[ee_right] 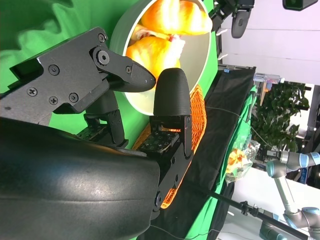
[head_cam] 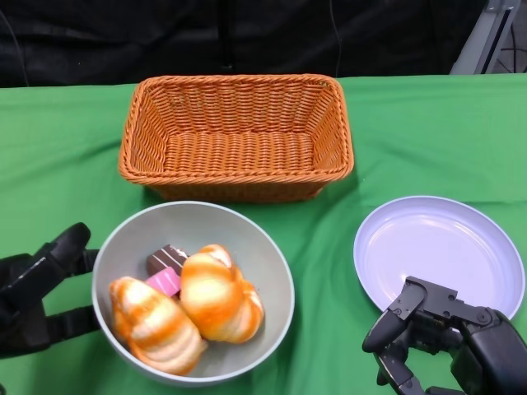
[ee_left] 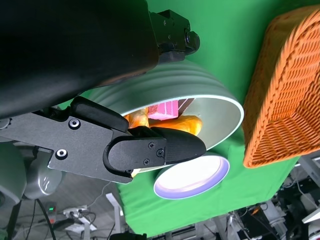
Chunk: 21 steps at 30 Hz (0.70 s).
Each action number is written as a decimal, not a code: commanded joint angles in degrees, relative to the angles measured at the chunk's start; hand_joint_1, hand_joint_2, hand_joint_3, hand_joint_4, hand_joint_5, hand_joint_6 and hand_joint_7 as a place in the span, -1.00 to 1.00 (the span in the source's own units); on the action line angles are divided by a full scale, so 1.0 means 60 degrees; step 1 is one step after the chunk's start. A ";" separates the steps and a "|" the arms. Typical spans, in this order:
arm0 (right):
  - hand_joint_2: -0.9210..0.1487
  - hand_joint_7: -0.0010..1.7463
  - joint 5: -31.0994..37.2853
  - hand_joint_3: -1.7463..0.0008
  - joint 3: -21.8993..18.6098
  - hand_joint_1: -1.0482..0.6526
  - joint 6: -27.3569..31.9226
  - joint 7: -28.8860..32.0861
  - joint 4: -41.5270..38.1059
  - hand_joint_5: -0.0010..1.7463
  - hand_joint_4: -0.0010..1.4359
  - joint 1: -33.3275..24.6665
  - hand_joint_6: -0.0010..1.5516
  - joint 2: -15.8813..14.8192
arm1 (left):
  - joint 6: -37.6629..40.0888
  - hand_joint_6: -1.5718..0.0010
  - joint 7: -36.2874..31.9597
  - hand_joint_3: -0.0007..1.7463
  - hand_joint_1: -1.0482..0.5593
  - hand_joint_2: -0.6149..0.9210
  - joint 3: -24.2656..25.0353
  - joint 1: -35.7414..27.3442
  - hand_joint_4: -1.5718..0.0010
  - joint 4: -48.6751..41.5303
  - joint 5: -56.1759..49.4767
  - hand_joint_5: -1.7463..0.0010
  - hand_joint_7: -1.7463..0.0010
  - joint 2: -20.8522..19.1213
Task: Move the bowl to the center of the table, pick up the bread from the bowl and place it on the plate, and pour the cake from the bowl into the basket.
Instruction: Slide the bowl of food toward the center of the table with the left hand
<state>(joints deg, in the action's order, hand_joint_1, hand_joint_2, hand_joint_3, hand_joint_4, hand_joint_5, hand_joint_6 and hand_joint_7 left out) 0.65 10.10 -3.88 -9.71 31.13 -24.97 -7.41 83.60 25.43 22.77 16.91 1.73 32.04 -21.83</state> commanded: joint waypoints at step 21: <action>-0.43 0.48 0.0137 -0.03 0.0066 0.10 -0.0114 0.0073 -0.0101 0.79 0.04 0.0036 -0.13 0.0048 | 0.0846 1.00 -0.0843 -0.44 -0.53 1.00 -0.0272 0.0169 1.00 0.1143 0.0002 1.00 1.00 0.1611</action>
<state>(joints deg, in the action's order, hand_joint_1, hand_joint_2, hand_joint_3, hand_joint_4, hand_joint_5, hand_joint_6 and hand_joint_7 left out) 1.46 10.56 -4.16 -9.64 30.72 -24.62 -7.16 88.16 21.09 21.42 17.11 7.67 32.04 -12.48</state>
